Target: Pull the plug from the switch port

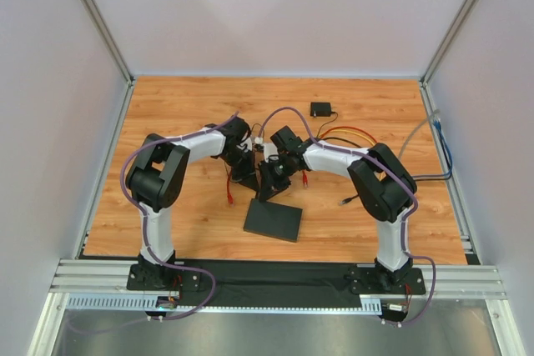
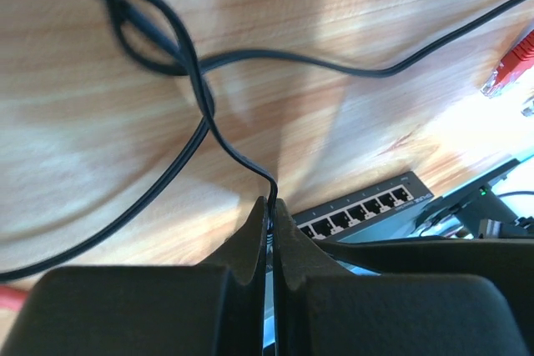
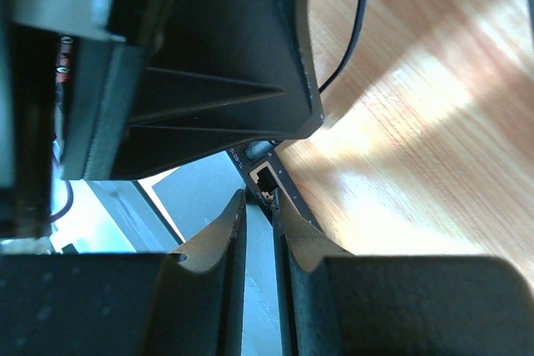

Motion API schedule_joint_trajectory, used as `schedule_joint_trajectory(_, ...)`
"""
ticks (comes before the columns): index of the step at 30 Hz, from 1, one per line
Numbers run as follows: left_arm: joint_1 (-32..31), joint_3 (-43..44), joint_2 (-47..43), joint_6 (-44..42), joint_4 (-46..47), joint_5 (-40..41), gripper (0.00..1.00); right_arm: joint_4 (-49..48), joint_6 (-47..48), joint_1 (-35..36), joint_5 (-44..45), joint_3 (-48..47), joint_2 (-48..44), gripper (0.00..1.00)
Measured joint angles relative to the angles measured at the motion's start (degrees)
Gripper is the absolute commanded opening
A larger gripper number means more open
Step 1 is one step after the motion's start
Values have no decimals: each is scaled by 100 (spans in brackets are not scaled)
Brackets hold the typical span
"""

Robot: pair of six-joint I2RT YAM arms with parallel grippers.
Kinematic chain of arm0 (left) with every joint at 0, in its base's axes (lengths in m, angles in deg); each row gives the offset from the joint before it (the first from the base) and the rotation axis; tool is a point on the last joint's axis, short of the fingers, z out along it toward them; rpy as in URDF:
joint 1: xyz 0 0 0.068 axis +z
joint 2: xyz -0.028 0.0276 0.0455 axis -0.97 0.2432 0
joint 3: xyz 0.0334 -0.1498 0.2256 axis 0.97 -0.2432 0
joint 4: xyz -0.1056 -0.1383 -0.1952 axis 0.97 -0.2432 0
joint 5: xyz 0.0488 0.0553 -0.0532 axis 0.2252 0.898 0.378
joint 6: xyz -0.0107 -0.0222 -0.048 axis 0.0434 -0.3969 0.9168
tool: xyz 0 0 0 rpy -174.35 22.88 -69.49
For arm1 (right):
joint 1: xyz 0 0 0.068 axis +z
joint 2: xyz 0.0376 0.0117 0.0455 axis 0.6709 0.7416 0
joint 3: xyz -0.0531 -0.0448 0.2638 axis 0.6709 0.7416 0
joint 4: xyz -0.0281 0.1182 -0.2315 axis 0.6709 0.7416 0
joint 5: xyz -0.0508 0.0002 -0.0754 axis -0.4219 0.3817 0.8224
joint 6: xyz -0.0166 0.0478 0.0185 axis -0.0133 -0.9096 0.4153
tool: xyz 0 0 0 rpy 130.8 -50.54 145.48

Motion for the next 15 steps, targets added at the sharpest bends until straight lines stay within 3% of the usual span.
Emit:
schedule_joint_trajectory(10,103,-238,-177,323,153,68,0,28,15,0,-238,-127,157,13)
schedule_joint_trajectory(15,219,-234,-186,535,809,160,0,216,0,63,-546,-170,260,13)
